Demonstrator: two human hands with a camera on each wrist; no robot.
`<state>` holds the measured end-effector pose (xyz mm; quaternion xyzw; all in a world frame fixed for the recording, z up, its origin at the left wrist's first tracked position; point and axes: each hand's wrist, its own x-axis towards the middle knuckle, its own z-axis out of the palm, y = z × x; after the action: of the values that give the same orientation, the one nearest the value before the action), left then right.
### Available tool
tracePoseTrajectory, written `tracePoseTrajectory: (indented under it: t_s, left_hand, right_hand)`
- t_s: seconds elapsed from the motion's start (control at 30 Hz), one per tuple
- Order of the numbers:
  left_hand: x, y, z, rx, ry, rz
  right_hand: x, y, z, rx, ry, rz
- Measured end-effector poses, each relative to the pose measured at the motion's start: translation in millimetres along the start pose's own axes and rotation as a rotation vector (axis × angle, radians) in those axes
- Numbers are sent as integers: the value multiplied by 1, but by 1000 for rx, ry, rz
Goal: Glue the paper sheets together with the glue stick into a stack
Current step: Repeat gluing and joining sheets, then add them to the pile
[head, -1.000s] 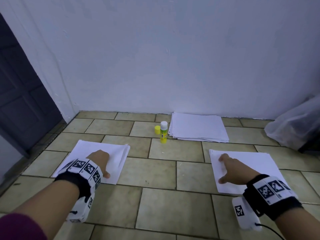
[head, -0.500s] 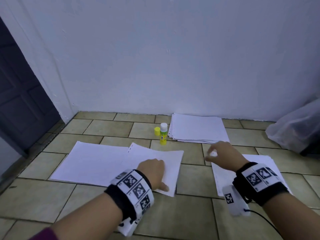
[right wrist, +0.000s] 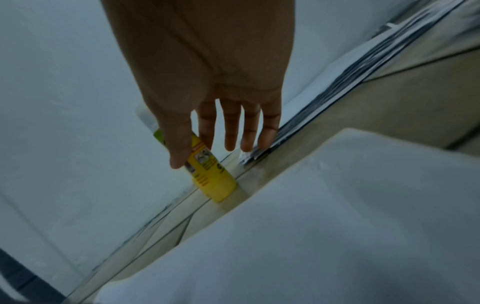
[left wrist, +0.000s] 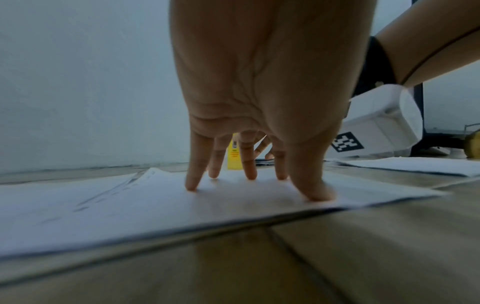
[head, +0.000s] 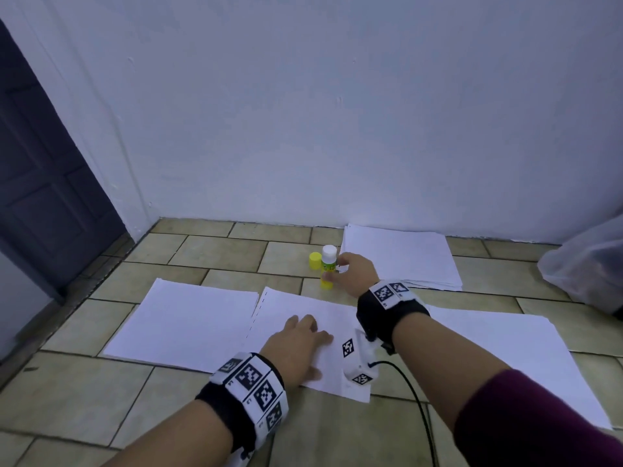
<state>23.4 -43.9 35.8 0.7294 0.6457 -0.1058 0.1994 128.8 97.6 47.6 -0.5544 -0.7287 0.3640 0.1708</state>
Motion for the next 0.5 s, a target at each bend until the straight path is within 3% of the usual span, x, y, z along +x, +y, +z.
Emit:
tracePoseTrajectory:
  t_s: [0.13,0.33,0.5]
  left_hand:
    - [1,0,0,112,-43,20]
    - [6,6,-9,218,-93,46]
    - [11,9,-18,253,-122,78]
  right_hand:
    - [2,4,-10,33,22,-37]
    - [-15,16,-75,149,-23,-8]
    - [-26,34,-93,126,79,-49]
